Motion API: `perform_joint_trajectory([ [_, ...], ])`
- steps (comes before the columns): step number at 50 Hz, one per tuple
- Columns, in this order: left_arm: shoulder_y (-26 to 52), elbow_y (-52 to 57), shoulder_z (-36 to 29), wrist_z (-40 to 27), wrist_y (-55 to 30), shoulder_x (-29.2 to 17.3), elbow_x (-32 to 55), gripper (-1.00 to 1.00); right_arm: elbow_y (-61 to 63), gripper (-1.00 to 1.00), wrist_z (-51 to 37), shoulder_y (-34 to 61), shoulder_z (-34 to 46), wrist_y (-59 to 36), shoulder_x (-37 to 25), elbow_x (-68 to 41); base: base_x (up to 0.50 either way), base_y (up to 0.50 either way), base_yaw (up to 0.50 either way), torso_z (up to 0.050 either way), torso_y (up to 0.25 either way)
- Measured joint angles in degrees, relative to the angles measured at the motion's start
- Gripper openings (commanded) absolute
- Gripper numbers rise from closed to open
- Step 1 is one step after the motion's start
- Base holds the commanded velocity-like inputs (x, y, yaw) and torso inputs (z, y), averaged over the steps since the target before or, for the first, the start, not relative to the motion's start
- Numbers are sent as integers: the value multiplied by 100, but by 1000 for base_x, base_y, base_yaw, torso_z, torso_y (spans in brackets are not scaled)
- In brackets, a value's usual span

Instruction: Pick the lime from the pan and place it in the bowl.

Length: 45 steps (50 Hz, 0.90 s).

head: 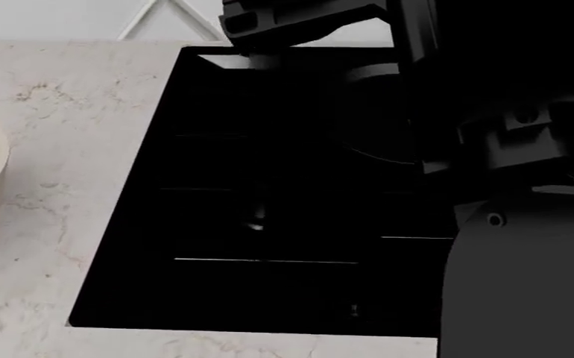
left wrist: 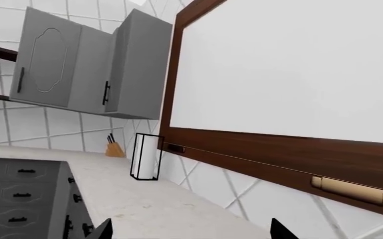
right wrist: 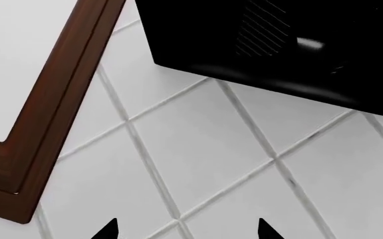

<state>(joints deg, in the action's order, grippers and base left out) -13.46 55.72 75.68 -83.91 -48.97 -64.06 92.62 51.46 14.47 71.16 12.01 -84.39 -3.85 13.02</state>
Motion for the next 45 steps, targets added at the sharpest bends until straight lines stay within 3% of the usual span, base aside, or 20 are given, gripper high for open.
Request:
perform_joint_trajectory([
  [33,68,-37,-261,346,2,312,-423,100,-168,100,-243,32,93,108,54,-252,346,0,0,0,1],
  [45,70,-43,-317,509,-14,467,-585,100,-236,100,-354,-25,76,181,80,-380,9,0,0,0,1],
])
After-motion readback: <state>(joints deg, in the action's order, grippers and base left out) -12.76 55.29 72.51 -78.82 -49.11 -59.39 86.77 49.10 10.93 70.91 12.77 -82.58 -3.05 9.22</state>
